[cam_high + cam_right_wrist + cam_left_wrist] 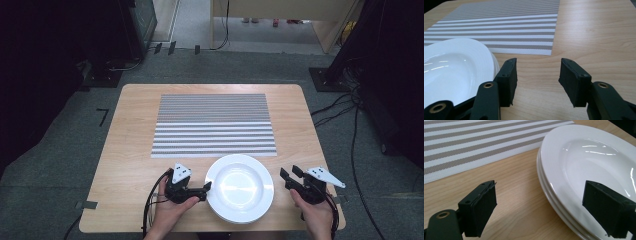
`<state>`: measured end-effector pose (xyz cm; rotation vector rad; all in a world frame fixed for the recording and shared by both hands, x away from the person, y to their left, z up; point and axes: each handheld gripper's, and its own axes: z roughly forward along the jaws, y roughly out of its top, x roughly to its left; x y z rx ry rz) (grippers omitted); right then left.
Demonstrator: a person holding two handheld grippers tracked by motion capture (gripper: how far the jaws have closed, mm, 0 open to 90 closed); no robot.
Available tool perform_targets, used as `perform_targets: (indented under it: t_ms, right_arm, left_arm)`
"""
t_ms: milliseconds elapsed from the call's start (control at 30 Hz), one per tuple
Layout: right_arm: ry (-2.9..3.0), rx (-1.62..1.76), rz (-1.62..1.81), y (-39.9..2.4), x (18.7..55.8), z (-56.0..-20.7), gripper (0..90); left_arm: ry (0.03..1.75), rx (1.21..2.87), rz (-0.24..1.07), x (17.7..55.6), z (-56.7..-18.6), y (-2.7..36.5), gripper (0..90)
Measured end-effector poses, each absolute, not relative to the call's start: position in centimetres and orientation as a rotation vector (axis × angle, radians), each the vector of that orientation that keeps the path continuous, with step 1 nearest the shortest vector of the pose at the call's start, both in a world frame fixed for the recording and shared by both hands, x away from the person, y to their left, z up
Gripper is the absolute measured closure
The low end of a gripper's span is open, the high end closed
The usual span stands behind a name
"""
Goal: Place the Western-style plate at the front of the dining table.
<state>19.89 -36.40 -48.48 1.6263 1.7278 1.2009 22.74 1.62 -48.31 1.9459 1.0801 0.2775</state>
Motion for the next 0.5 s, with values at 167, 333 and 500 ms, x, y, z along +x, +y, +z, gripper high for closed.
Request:
perform_targets:
  t_ms: [167, 333, 500]
  right_arm:
    - [1.735, 1.614, 1.223, -35.8, 19.8, -48.3, 48.1]
    - [1.775, 1.616, 1.250, -34.9, 19.7, -48.2, 50.3]
    - [1.804, 1.589, 1.299, -34.4, 19.6, -48.1, 58.6]
  left_arm:
    - [1.061, 1.960, 0.268, 22.4, -48.4, 1.1, 13.9]
    - [1.056, 1.958, 0.242, 22.0, -48.6, 0.7, 18.8]
    - [1.051, 1.965, 0.221, 21.8, -49.0, 0.4, 23.9]
